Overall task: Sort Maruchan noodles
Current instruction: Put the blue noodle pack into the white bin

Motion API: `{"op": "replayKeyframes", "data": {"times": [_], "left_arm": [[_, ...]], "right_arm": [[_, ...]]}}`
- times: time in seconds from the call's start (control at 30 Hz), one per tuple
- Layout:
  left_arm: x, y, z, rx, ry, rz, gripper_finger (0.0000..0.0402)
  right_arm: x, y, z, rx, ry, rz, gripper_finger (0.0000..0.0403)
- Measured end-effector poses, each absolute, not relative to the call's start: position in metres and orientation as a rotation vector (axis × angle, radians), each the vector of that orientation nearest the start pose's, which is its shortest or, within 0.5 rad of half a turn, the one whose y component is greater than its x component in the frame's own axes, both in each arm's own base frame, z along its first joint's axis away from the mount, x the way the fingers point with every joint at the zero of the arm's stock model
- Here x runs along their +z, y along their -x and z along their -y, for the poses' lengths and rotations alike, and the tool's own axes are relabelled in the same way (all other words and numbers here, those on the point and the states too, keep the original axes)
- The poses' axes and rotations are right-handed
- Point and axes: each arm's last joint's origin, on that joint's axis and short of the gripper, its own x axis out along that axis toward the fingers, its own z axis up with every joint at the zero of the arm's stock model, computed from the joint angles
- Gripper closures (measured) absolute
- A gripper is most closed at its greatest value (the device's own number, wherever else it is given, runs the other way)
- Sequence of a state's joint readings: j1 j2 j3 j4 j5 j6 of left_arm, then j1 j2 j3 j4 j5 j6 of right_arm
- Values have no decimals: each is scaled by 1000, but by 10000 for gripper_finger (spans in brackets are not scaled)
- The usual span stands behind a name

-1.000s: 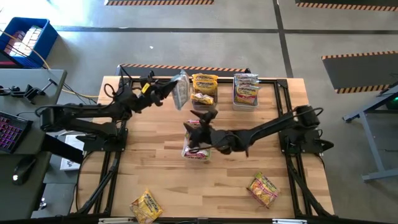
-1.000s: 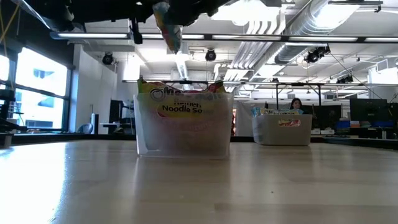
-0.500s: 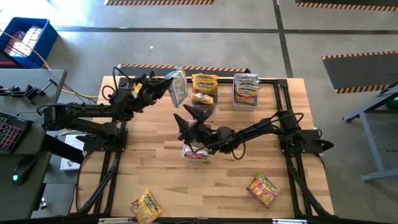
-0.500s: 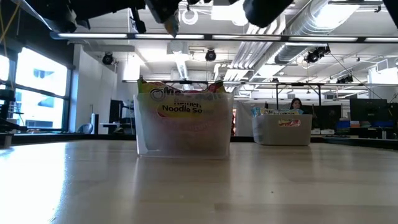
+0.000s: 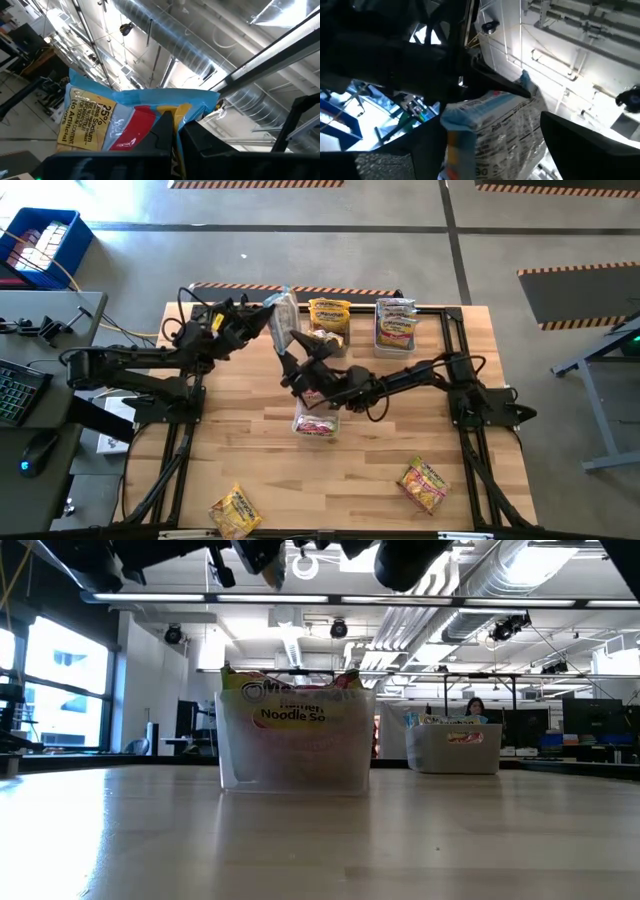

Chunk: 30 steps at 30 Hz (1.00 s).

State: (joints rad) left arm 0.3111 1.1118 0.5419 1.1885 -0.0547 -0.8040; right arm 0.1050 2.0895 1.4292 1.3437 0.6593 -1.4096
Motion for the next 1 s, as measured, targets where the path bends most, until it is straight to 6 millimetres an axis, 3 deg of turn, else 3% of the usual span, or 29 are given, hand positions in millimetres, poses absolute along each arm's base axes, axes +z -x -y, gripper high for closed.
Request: {"op": "replayKeyframes", "data": {"times": [0.3, 0.6, 1.0], "left_arm": [[315, -208, -74, 58, 714, 714, 401], [318, -205, -75, -36, 731, 714, 401], [318, -205, -74, -54, 738, 714, 401]], "right_arm": [[287, -452, -22, -874, 1208, 115, 103], [282, -456, -8, -867, 1193, 46, 103], [283, -456, 12, -867, 1090, 114, 104]]}}
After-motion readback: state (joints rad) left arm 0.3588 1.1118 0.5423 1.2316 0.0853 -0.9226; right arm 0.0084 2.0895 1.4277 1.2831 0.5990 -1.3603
